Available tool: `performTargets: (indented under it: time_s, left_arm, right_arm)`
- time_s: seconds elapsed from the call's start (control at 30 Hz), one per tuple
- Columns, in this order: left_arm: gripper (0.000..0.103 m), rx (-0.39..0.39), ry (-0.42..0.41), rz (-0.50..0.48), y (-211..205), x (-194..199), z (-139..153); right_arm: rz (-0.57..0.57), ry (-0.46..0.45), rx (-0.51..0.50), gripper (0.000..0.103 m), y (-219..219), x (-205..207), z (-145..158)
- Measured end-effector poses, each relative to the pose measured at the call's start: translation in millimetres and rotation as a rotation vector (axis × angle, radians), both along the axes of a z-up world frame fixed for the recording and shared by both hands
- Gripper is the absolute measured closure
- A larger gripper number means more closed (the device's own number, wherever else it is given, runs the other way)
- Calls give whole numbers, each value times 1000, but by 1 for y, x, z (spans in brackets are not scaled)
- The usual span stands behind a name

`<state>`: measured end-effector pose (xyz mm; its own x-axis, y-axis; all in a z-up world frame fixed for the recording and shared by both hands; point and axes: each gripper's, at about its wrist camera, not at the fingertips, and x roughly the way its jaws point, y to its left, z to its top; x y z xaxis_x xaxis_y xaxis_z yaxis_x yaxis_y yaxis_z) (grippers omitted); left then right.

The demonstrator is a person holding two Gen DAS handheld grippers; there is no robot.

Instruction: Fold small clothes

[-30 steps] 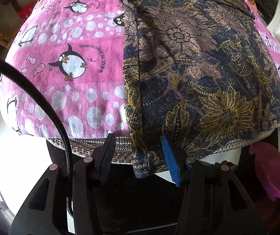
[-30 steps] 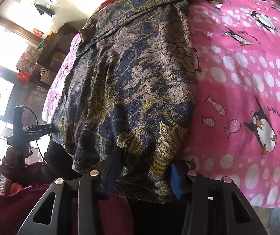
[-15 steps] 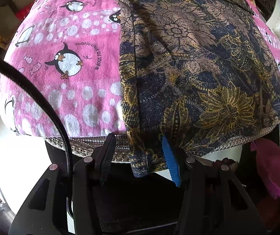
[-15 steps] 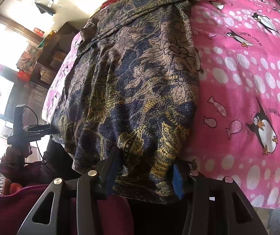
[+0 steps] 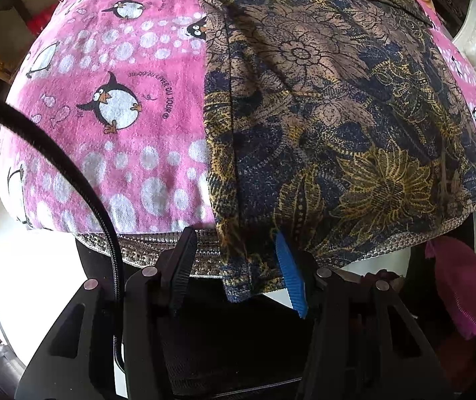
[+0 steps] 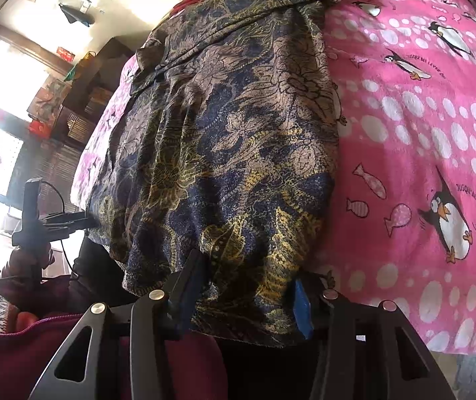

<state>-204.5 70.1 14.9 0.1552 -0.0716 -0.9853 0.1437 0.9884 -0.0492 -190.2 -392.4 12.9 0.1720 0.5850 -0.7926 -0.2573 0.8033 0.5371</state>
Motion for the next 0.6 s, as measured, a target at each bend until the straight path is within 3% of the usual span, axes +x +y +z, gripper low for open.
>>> performTargets:
  time_s: [0.47, 0.6]
  left_arm:
    - [54, -3, 2, -1, -1, 0, 1]
    - [54, -69, 29, 31, 12, 2, 5]
  right_arm:
    - [1, 1, 0, 56, 0, 0, 0]
    - [5, 0, -3, 56, 0, 0, -1]
